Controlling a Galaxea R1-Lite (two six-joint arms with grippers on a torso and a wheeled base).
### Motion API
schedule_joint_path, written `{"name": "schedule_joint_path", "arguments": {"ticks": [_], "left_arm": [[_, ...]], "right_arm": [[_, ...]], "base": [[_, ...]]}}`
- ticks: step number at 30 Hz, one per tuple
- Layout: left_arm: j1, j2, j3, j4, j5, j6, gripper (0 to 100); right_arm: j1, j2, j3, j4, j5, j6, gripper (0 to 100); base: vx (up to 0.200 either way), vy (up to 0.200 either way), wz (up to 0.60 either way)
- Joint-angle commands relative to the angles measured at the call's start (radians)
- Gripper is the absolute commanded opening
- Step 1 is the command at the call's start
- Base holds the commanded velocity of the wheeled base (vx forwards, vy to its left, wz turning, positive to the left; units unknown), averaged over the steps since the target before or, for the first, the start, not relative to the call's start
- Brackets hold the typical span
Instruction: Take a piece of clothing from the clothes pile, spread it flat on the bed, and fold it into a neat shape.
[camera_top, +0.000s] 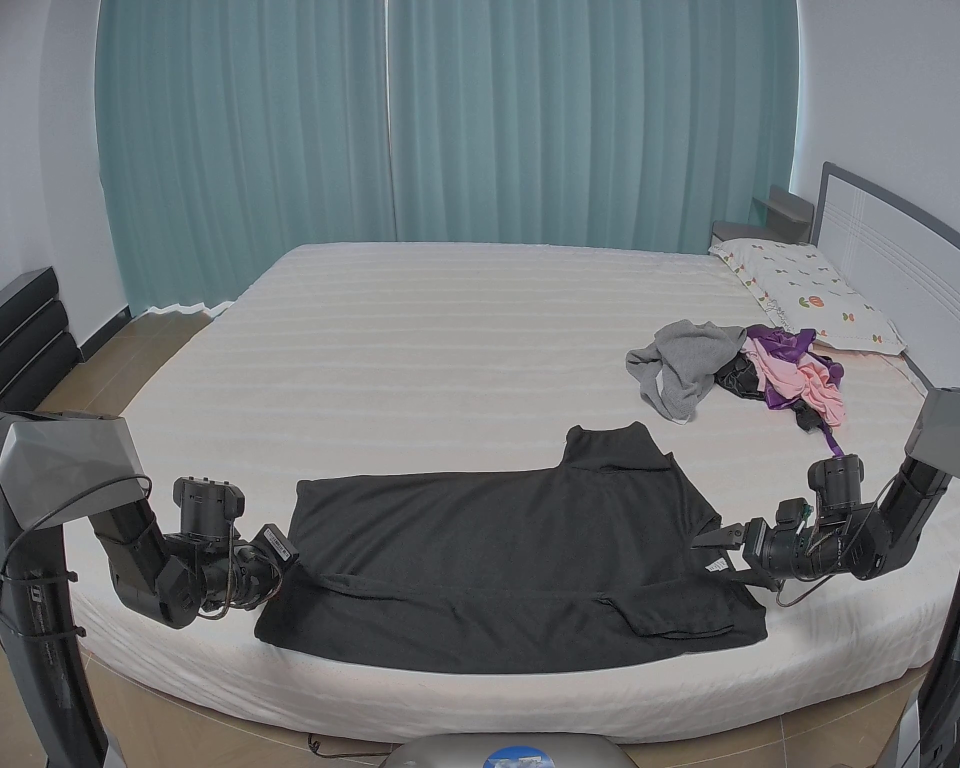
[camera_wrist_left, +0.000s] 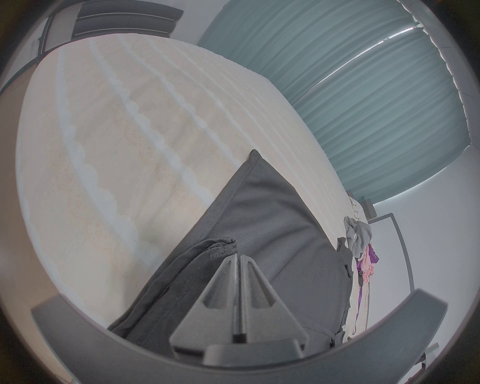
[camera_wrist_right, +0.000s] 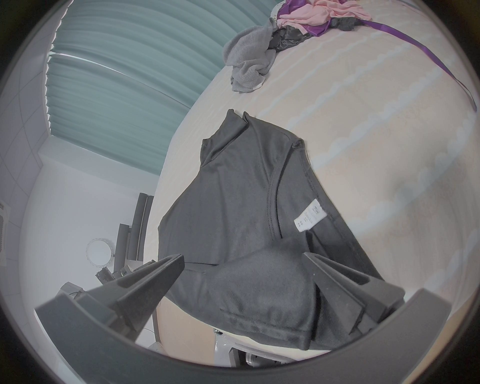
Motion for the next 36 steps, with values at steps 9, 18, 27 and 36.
{"name": "schedule_joint_path", "arguments": {"ticks": [9, 18, 27, 36], "left_arm": [[0.021, -0.011, 0.003, -0.001, 0.051, -0.008, 0], [0.024, -0.016, 0.009, -0.001, 0.053, -0.01, 0], [0.023, -0.008, 0.009, -0.001, 0.053, -0.01, 0], [0.023, -0.007, 0.007, -0.001, 0.051, -0.01, 0]], "right_arm": [[0.013, 0.053, -0.024, -0.08, 0.003, -0.041, 100], [0.01, 0.09, -0.025, -0.123, 0.001, -0.062, 100], [-0.013, 0.122, -0.007, -0.128, 0.003, -0.162, 100], [-0.014, 0.138, -0.001, -0.129, 0.001, -0.184, 100]], "base": [[0.0, 0.0, 0.0], [0.0, 0.0, 0.0], [0.0, 0.0, 0.0], [0.0, 0.0, 0.0]]}}
